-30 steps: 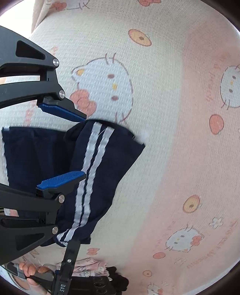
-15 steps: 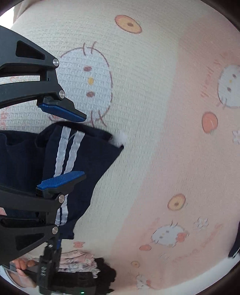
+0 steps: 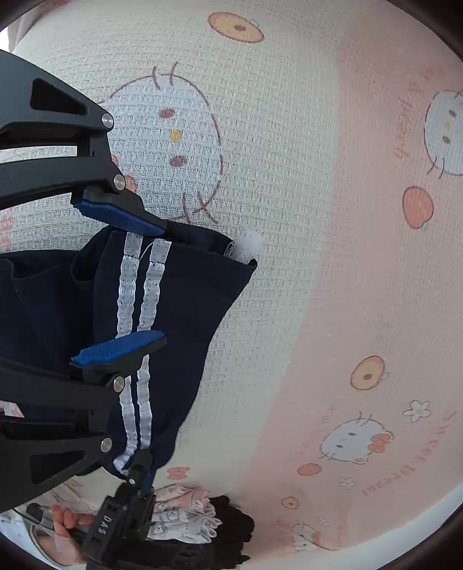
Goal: Fold clothes
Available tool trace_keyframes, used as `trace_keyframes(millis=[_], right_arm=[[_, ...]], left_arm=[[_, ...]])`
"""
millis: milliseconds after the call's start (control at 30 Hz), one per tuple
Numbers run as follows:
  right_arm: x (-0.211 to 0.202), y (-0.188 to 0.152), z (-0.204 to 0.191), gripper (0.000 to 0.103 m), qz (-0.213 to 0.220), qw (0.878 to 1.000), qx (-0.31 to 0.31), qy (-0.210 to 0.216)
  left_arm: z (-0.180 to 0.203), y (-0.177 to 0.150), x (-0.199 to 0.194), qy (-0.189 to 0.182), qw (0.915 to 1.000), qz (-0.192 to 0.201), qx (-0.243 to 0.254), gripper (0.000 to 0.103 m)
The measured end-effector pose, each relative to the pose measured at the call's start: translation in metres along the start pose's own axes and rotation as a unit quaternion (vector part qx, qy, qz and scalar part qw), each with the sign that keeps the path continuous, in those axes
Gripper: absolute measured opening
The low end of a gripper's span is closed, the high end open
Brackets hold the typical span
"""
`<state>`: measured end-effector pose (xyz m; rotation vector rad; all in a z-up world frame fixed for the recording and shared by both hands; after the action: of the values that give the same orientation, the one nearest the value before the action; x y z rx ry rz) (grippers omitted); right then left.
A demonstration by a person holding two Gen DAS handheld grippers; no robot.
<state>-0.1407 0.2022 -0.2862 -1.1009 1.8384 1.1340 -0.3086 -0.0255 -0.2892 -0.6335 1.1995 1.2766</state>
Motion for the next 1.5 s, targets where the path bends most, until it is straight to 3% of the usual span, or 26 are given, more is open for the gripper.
trace_keyframes(millis=[133, 333, 467, 800, 900, 967, 1100, 1333, 1367, 1500], right_arm=[[-0.004, -0.002, 0.015, 0.012, 0.002, 1.0, 0.01, -0.012], [-0.006, -0.01, 0.017, 0.013, -0.002, 0.999, 0.032, 0.024], [-0.009, -0.011, 0.019, 0.028, 0.007, 0.998, 0.051, 0.037], [-0.016, -0.025, 0.03, 0.03, 0.011, 0.993, 0.089, 0.078], [-0.012, -0.028, 0.028, 0.03, 0.01, 0.995, 0.075, 0.068], [-0.008, -0.029, 0.027, 0.03, 0.007, 0.995, 0.071, 0.065], [-0.003, -0.027, 0.025, 0.03, 0.01, 0.996, 0.069, 0.062], [-0.01, -0.017, 0.016, 0.028, 0.042, 0.999, 0.016, 0.004], [-0.013, -0.014, 0.016, 0.021, 0.051, 0.999, 0.017, -0.003], [-0.019, -0.014, 0.019, 0.018, 0.044, 0.998, 0.046, 0.027]], left_arm=[[-0.003, 0.0, 0.006, -0.005, 0.9999, -0.014, -0.005, 0.052], [0.005, 0.001, 0.008, -0.007, 0.9998, -0.014, 0.011, 0.052], [0.016, 0.002, 0.005, 0.018, 0.9989, -0.001, 0.044, 0.052], [0.036, -0.016, 0.009, -0.005, 0.9988, -0.034, 0.036, 0.052], [0.03, -0.019, 0.015, 0.014, 0.999, -0.036, 0.022, 0.041], [0.024, -0.018, 0.016, 0.024, 0.9992, -0.03, 0.012, 0.026], [0.026, -0.023, 0.013, 0.032, 0.9992, -0.016, 0.019, 0.023], [0.038, -0.031, 0.0, 0.073, 0.9953, 0.025, 0.059, 0.011], [0.042, -0.031, -0.004, 0.074, 0.9945, 0.032, 0.067, 0.01], [0.063, -0.035, -0.021, 0.072, 0.9906, 0.057, 0.102, 0.008]])
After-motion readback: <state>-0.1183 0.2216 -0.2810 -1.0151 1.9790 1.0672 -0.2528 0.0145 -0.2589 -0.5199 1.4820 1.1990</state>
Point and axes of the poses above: each gripper's, at about its wrist camera, not at the fingertips, and x roughly the way its jaws point, z to its right, y to its top, the point moved 10 cm from there along x, roughly the way its jaws point, and after that the axes turned 11 degrees about -x, right-handed, at the moved point
